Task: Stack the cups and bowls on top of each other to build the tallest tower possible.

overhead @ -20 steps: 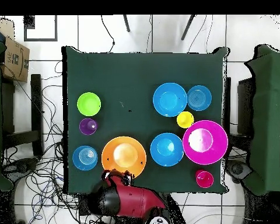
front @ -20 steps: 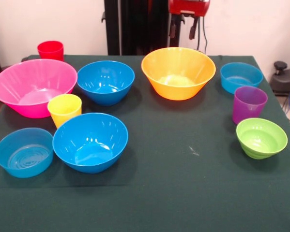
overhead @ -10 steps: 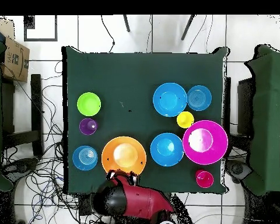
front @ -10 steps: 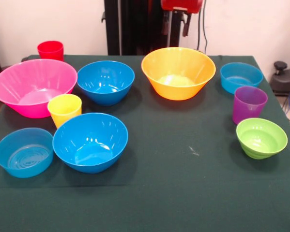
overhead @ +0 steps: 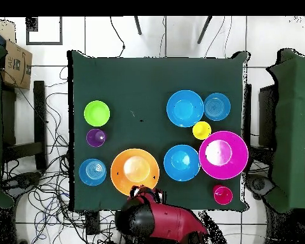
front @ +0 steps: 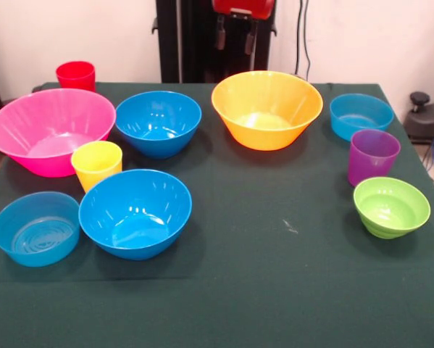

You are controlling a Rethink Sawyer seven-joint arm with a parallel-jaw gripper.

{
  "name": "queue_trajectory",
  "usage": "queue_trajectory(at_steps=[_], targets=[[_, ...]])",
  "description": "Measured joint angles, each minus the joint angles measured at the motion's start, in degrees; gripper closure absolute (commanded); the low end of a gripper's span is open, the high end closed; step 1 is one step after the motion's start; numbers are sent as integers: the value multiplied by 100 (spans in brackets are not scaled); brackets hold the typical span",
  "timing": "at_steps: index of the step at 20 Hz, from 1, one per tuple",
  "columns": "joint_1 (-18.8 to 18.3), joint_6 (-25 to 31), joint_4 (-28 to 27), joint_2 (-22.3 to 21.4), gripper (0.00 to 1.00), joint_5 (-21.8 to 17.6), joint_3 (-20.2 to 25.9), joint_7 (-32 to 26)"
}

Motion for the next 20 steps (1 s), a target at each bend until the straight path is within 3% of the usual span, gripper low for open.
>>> queue_trajectory(at_steps=[20], targets=[[-275, 1, -131, 141, 0, -431, -75, 0]])
